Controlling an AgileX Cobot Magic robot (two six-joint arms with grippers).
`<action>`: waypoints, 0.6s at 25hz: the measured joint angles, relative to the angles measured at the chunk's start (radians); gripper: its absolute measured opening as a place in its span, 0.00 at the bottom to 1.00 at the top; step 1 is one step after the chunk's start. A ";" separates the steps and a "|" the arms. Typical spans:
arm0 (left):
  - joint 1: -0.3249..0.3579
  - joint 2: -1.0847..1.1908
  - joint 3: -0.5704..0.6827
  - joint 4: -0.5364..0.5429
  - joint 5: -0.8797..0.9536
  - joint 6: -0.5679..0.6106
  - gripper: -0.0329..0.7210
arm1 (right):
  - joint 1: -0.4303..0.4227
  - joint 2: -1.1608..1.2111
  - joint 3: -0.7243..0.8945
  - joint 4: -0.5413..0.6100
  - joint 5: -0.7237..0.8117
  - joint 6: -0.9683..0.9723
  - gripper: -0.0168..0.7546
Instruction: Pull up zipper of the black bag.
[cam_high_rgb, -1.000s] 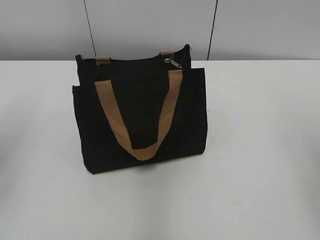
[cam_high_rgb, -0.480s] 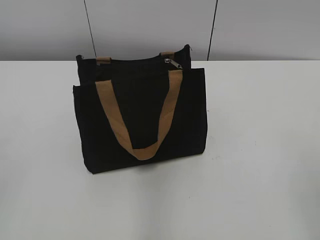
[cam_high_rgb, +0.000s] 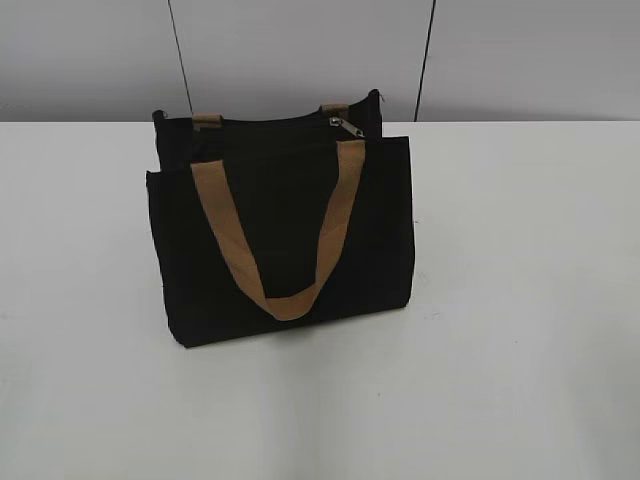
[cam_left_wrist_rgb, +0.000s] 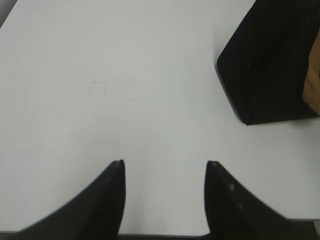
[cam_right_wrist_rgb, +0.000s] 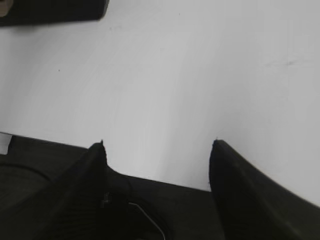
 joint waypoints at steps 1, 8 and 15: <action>0.000 0.000 0.000 0.000 0.002 0.000 0.56 | 0.000 -0.024 0.000 0.002 -0.003 -0.008 0.66; 0.000 0.000 0.011 -0.013 -0.014 -0.002 0.56 | 0.000 -0.224 0.011 0.004 -0.007 -0.016 0.66; 0.000 -0.001 0.050 -0.051 -0.117 -0.002 0.56 | 0.000 -0.296 0.027 -0.032 -0.029 0.015 0.66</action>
